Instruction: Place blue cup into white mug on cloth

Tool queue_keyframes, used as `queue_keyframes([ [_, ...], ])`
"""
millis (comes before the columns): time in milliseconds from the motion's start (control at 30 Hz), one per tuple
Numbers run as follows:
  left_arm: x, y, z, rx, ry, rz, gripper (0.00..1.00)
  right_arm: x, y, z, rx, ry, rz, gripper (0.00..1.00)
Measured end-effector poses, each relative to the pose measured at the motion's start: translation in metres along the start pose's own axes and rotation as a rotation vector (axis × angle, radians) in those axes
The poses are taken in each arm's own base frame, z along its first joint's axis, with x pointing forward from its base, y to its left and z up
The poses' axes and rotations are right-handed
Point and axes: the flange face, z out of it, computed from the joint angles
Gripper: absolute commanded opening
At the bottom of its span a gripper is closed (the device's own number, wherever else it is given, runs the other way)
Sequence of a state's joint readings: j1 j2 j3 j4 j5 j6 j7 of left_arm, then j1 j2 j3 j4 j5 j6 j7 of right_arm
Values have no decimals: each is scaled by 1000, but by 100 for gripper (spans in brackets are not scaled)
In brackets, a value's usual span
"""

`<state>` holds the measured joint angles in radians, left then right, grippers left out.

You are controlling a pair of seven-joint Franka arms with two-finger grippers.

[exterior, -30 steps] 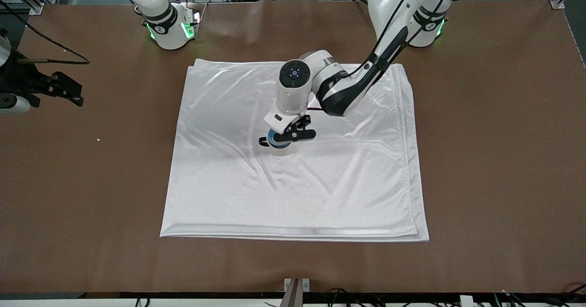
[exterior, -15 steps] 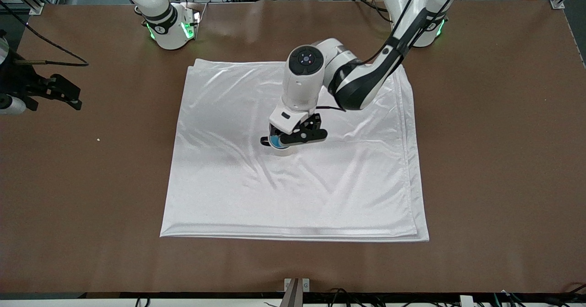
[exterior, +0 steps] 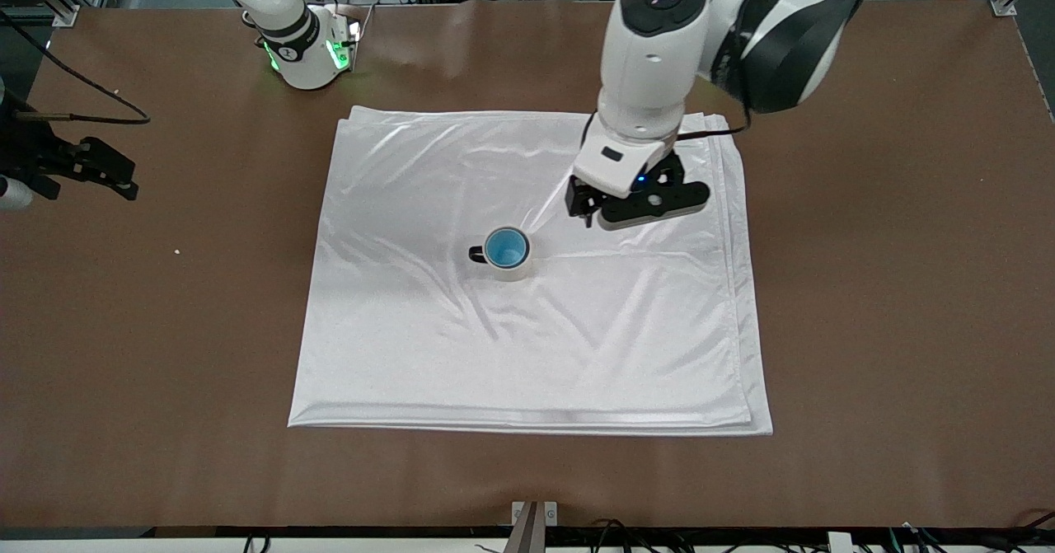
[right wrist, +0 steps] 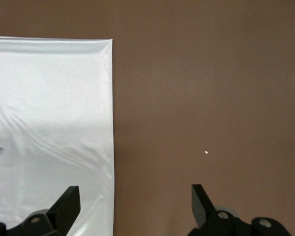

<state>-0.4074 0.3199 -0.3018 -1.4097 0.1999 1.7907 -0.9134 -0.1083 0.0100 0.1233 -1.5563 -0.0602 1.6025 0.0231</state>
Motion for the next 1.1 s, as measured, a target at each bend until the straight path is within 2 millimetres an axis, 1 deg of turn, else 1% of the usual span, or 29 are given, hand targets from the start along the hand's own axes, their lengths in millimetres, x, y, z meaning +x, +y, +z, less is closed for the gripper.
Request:
queue_keyframes([
  [167, 16, -42, -27, 42, -7, 28, 100, 0, 4, 1, 0, -3, 14, 100],
  [333, 27, -71, -44, 61, -5, 31, 100, 0, 5, 2, 3, -5, 20, 100],
  [567, 51, -112, -58, 62, 5, 44, 100, 0, 7, 5, 9, -11, 25, 100],
  [833, 81, -171, -74, 11, -14, 61, 100, -1, 7, 7, 11, -16, 26, 100],
  [1033, 96, -212, -84, -14, -20, 92, 100, -1, 3, 7, 13, -17, 48, 100],
  [1100, 99, -218, -83, -12, -20, 98, 100, -1, 1, 7, 13, -17, 51, 100],
])
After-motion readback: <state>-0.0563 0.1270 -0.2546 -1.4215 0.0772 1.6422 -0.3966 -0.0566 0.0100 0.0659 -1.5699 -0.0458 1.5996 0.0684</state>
